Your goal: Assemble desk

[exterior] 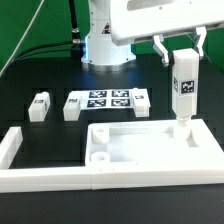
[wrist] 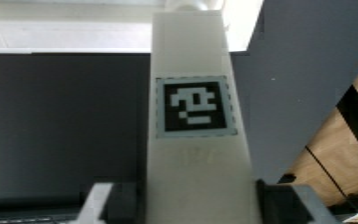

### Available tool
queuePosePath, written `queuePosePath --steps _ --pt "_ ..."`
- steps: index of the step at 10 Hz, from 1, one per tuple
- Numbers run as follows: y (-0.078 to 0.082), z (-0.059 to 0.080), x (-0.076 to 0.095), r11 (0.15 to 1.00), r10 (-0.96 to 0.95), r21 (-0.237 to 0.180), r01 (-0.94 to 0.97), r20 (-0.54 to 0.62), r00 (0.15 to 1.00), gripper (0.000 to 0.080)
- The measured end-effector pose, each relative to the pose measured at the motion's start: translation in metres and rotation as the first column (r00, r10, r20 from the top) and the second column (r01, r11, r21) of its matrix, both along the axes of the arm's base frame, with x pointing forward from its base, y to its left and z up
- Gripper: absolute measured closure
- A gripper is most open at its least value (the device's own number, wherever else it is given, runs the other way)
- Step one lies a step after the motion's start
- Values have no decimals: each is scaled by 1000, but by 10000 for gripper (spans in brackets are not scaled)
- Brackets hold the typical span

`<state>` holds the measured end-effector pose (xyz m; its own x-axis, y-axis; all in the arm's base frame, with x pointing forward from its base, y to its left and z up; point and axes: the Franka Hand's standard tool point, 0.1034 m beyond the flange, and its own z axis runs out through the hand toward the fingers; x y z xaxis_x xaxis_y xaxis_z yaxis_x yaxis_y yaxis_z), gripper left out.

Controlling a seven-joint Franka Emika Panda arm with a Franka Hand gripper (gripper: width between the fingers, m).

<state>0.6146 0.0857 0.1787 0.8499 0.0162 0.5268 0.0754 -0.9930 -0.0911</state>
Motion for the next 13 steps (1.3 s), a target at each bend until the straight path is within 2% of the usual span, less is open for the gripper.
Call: queuePosePath --steps 2,4,6,9,12,13 --pt "2 -5 1 1000 7 -8 -6 21 1000 511" --pt "11 -21 10 999 29 -24 -28 18 999 511" --pt "14 -32 9 999 29 -23 -29 13 999 511" --pt "15 -40 9 999 30 -22 -30 2 1000 511" --pt "17 -43 19 999 28 -18 -28 11 1000 511" --pt "18 -49 19 999 29 -17 -29 5 1000 511"
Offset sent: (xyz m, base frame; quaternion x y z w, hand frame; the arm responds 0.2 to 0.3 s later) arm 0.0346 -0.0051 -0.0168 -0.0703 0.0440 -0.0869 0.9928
